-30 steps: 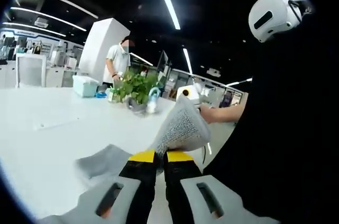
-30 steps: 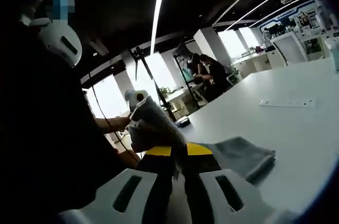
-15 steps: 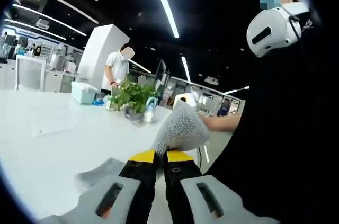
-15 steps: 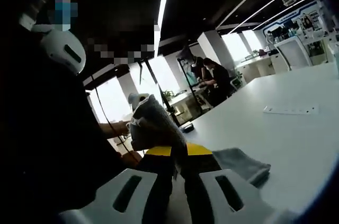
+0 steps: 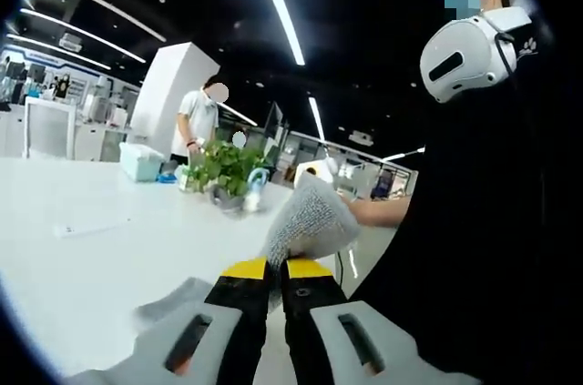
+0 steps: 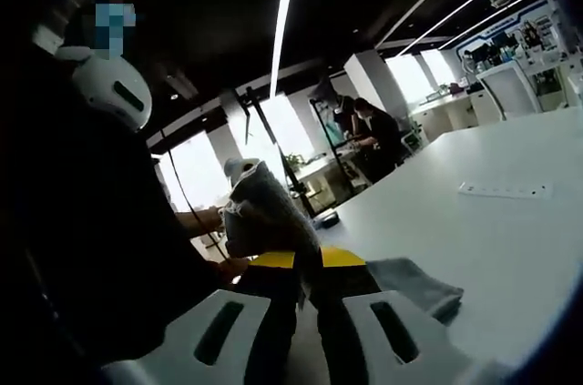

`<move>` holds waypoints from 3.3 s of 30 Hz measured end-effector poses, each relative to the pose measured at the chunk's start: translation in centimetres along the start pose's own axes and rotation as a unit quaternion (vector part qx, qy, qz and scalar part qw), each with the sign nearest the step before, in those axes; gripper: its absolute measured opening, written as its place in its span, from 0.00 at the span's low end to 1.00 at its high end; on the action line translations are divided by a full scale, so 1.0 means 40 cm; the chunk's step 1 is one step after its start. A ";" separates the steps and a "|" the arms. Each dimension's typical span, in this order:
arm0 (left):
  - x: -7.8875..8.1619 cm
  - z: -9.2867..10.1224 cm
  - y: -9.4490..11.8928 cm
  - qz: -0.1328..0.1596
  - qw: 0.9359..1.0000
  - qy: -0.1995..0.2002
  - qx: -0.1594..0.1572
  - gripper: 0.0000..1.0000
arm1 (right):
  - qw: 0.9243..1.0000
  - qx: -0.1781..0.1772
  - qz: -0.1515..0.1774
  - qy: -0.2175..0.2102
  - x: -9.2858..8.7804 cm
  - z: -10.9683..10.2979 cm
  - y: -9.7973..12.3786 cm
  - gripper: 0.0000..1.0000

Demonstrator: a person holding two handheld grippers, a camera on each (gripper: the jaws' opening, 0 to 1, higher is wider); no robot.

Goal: Fold the towel on the table until its edges align and the towel forms a compact rectangular stack.

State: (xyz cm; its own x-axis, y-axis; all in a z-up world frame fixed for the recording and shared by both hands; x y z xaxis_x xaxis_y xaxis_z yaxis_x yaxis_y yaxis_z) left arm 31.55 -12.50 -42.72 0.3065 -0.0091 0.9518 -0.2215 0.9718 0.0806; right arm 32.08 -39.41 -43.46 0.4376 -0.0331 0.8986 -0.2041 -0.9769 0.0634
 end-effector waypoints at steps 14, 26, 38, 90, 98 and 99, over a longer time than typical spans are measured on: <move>-0.038 -0.026 -0.008 -0.020 0.999 0.038 0.001 0.05 | 0.999 -0.010 -0.025 -0.036 -0.033 0.038 -0.008 0.03; -0.079 -0.048 -0.016 -0.029 0.994 0.105 -0.001 0.05 | 0.992 -0.020 -0.034 -0.122 -0.082 0.068 -0.005 0.03; -0.149 -0.099 -0.012 -0.035 0.980 0.197 0.019 0.05 | 0.977 -0.034 -0.049 -0.205 -0.136 0.120 -0.023 0.04; -0.353 -0.255 -0.015 -0.085 0.924 0.325 0.184 0.03 | 0.932 -0.221 0.063 -0.282 -0.294 0.296 0.020 0.02; -0.293 -0.242 0.011 -0.067 0.952 0.186 0.233 0.07 | 0.959 -0.245 0.052 -0.133 -0.228 0.240 0.040 0.17; -0.277 -0.231 0.008 -0.056 0.958 0.177 0.220 0.09 | 0.966 -0.232 0.041 -0.106 -0.222 0.219 0.024 0.20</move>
State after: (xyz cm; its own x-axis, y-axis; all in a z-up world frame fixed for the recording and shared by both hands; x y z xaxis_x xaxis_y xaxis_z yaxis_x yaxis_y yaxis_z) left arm 36.61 -9.91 -55.99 0.6292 0.0485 0.7757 -0.5132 0.7755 0.3678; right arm 35.69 -41.91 -55.18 0.5630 -0.1972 0.8025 -0.5949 -0.7708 0.2280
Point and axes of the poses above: the point that each gripper's makers call its tool centre point, and the gripper's own axes: y roughly backward along the fingers, z roughly to its right, x roughly out of its top, the point moved 8 cm from there along y, roughly backward along the fingers, and after that the axes turned 1 degree about -z, right-handed, at the moved point
